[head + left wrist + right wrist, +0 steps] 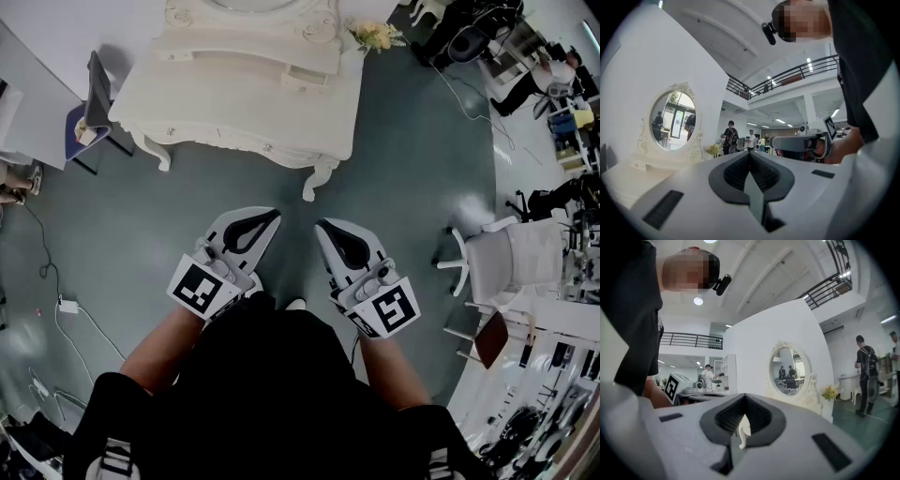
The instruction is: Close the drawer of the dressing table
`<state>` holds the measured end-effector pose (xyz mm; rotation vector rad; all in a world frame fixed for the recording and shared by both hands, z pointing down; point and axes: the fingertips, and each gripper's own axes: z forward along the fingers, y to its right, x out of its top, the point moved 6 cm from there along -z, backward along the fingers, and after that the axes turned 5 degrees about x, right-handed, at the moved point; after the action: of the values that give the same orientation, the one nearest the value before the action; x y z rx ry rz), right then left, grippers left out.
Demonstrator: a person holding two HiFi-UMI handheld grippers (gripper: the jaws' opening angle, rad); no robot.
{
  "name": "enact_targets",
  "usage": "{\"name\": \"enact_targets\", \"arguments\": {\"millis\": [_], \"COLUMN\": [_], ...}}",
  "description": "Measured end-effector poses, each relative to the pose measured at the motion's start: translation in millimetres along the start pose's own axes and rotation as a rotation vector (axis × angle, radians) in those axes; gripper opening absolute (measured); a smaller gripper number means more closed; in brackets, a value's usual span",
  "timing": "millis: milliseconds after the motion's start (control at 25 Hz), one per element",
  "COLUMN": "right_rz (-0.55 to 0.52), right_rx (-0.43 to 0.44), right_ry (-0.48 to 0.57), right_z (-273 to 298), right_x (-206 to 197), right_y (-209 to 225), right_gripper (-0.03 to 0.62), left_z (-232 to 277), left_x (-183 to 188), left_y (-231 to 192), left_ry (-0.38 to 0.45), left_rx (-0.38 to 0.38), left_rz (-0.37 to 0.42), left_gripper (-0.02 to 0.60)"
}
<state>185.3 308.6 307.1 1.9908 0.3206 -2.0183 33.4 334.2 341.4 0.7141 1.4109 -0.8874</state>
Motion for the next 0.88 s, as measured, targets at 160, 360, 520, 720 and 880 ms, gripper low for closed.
{"name": "enact_targets", "arguments": {"millis": [160,360,520,720,880], "right_rz": [0.001,-0.01,-0.015,0.006,0.007], "right_rx": [-0.004,0.005,0.02,0.042,0.063], "right_ry": [-0.008,0.007,0.0,0.011,0.02], "right_z": [-16.1,-33.6,-41.1,-41.2,-33.4], "right_x": [-2.1,-3.3,-5.4,-5.3,-4.5], "right_y": [-16.3,-30.7,-38.8,-41.1,-43.8], "right_gripper": [0.002,0.002,0.002,0.002,0.002], "left_z": [-12.4,-23.5,-29.1,-34.3,-38.1], "left_x": [9.5,10.6,12.7,13.6,17.0], "left_y": [18.6,41.8,53.7,59.4,53.3], "left_ry": [0.051,0.043,0.044,0.078,0.083], "left_rx": [0.006,0.012,0.035,0.037,0.048], "left_rz": [0.011,0.024,0.029,0.04,0.055], "left_gripper": [-0.005,-0.005,-0.005,-0.005,-0.006]}}
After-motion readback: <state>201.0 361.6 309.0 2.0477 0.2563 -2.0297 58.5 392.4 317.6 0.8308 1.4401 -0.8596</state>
